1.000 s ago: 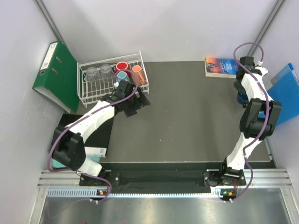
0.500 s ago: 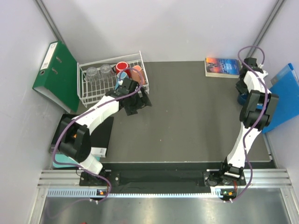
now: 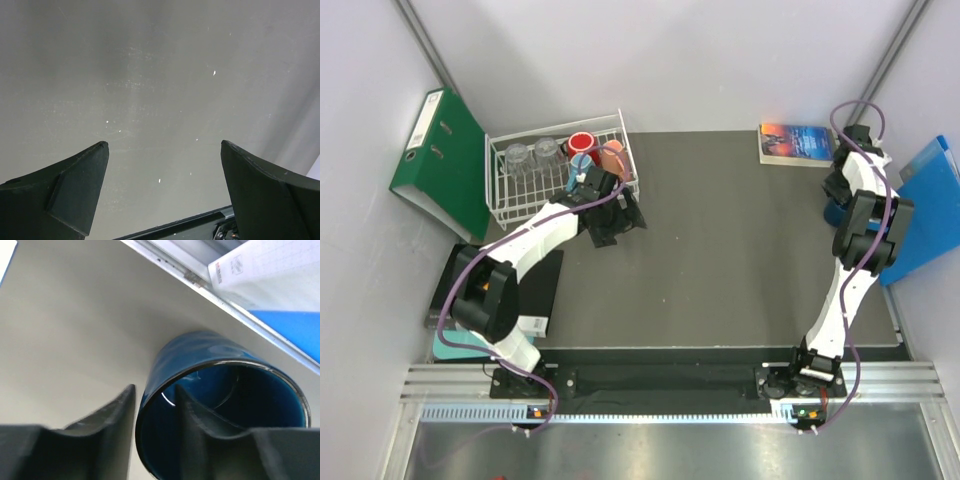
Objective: Unload the cups from the dish rack
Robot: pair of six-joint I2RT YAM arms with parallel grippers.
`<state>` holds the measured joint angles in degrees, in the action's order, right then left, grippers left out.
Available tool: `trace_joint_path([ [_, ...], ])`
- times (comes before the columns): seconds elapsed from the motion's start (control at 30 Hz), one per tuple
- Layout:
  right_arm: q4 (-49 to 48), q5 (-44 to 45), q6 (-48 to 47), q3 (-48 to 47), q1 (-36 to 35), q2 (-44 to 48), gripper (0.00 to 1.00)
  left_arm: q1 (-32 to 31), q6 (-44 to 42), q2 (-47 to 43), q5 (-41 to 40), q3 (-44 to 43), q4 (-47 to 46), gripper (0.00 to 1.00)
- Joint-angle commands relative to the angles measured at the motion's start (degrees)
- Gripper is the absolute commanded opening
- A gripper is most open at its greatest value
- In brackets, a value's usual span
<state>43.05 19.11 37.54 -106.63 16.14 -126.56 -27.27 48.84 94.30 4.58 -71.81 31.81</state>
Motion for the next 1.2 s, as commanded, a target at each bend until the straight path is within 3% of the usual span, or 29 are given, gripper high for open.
trace_joint_path([
  [0.0, -0.6, -1.1, -0.4, -2.5, 0.4, 1.1, 0.45, -0.1, 1.0, 0.2, 1.0, -1.8, -0.1, 0.97],
  [0.43, -0.9, -2.9, 1.2, -10.0, -2.3, 7.1, 0.56, -0.2, -3.2, -8.1, -0.4, 3.6, -6.1, 0.99],
  [0.53, -1.1, -4.0, 2.1, -11.3, -4.4, 9.2, 0.63, -0.2, -5.2, -9.6, -1.0, 3.7, -6.7, 0.99],
  [0.63, -2.3, -5.1, 1.8, -10.6, -7.2, 13.3, 0.77, -0.2, -7.3, -11.6, -4.0, 2.6, -6.4, 0.99],
  [0.67, -4.7, -4.6, 1.8, -7.0, -8.2, 17.6, 0.88, -0.1, -8.0, -12.7, -10.1, 1.9, -6.1, 0.99],
  [0.77, -14.9, -0.5, 0.8, 6.5, -13.1, 28.2, 1.0, 0.0, -11.7, -12.8, -17.8, -2.9, -5.0, 0.99],
  [0.9, -16.1, 0.1, 0.4, 14.8, -17.9, 34.4, 1.0, 0.1, -14.8, -7.1, -22.9, -16.0, 0.5, 0.99],
  [1.17, -25.3, -3.5, -3.7, 32.6, -29.1, 49.6, 1.0, 1.9, -21.2, 2.2, -28.0, -25.7, -0.4, 0.99],
])
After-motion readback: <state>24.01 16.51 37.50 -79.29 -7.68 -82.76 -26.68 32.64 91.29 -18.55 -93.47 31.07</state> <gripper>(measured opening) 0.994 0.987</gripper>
